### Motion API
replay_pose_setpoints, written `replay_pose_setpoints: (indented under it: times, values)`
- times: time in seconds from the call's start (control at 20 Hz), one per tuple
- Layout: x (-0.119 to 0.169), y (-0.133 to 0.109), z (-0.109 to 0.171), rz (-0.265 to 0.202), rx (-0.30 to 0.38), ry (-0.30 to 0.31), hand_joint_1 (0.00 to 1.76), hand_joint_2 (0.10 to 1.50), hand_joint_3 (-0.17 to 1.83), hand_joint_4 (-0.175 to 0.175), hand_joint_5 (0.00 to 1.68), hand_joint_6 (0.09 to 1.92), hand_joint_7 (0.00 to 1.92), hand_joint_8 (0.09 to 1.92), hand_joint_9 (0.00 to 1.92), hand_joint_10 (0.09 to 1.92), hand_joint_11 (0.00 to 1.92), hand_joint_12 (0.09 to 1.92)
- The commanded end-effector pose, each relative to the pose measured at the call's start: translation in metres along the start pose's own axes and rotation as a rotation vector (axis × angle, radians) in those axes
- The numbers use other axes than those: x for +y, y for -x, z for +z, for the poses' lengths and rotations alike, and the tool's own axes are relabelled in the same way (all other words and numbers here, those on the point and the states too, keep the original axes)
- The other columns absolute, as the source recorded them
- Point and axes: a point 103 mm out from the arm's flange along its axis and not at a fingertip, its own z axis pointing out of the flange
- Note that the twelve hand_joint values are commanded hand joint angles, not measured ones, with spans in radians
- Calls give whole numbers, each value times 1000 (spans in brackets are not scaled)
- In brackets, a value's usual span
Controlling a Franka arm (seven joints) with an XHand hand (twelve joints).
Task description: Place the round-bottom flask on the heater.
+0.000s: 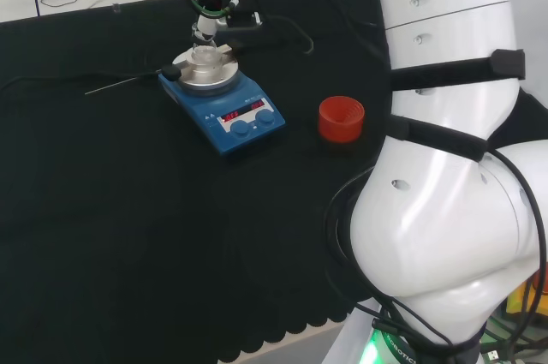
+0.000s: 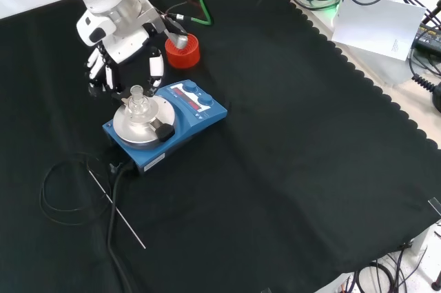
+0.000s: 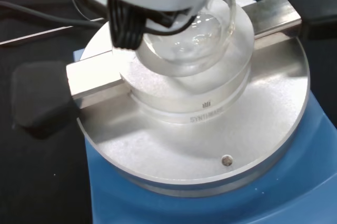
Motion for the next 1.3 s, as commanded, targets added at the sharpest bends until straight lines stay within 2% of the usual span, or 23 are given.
replay_pose_setpoints:
  times: [0.05,0.1,0.2,0.25,0.35,0.75,1.0,1.3]
  values:
    - [-1,4,2,11,4,-38,1075,842,449,122,1081,919,230,650,518,635,276,1360]
    - [-2,4,3,11,1,-41,1067,884,377,129,1065,925,217,655,502,648,262,1366]
    - [-4,4,3,10,-3,-40,1021,780,487,-3,945,859,195,645,481,651,239,1364]
    - [-5,4,2,11,-6,-43,1006,717,579,-39,895,844,186,643,472,653,231,1367]
    - [-7,4,1,14,-12,-52,992,642,693,-64,828,832,169,644,454,660,218,1372]
    - [-23,6,-4,15,-18,-53,978,584,726,-50,661,778,101,627,387,660,158,1381]
    - [-46,9,-18,25,-13,-5,961,574,716,-42,519,691,90,630,363,675,139,1393]
    - [-89,11,-33,39,-10,62,953,572,710,-40,471,621,87,634,353,686,134,1396]
